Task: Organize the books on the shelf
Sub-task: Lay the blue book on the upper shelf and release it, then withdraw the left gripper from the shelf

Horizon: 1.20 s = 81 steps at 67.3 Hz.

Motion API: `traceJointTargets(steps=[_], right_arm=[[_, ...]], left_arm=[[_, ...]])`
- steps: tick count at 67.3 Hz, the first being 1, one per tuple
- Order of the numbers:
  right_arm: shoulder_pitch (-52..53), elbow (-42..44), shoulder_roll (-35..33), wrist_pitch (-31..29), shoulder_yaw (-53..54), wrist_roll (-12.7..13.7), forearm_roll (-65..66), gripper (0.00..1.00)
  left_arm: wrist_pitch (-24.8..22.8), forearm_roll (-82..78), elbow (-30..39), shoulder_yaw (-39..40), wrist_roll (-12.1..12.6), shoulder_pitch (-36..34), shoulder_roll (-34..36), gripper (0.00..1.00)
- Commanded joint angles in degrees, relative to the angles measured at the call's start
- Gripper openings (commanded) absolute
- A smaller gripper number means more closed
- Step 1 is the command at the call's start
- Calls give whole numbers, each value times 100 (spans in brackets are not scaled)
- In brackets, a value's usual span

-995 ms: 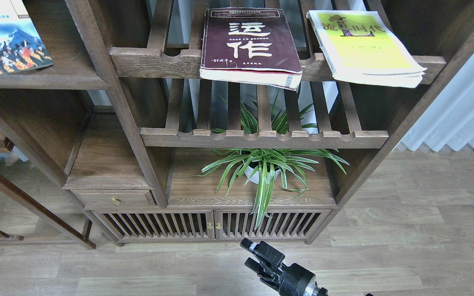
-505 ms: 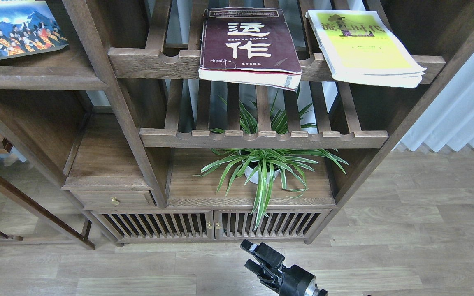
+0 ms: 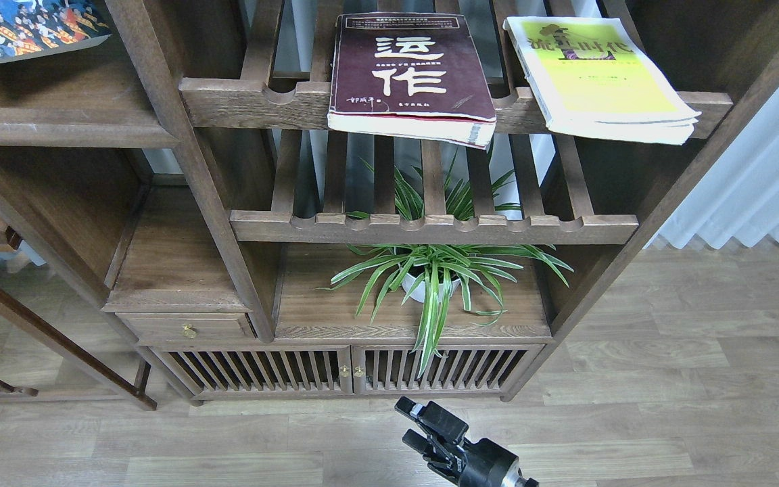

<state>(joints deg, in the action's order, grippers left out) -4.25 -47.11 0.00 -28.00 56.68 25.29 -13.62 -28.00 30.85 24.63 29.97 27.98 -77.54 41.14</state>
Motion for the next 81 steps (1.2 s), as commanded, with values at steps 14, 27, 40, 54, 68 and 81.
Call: traceJointTargets(steps=[14, 27, 40, 54, 68, 81], right_arm=[[3, 9, 0, 0, -8, 2, 0, 99], [3, 17, 0, 0, -8, 2, 0, 99], [-6, 17, 0, 0, -8, -7, 0, 99], [3, 17, 0, 0, -8, -7, 0, 99], [3, 17, 0, 0, -8, -7, 0, 100], [3, 17, 0, 0, -8, -7, 0, 99]], left_arm=[[0, 0, 50, 27, 2, -130, -27, 99], [0, 53, 498, 545, 2, -130, -45, 99], [0, 53, 1122, 695, 2, -7, 25, 99], [0, 62, 1281, 686, 2, 300, 16, 100], [0, 44, 1896, 686, 2, 556, 289, 100], [0, 36, 2379, 686, 2, 679, 675, 100]])
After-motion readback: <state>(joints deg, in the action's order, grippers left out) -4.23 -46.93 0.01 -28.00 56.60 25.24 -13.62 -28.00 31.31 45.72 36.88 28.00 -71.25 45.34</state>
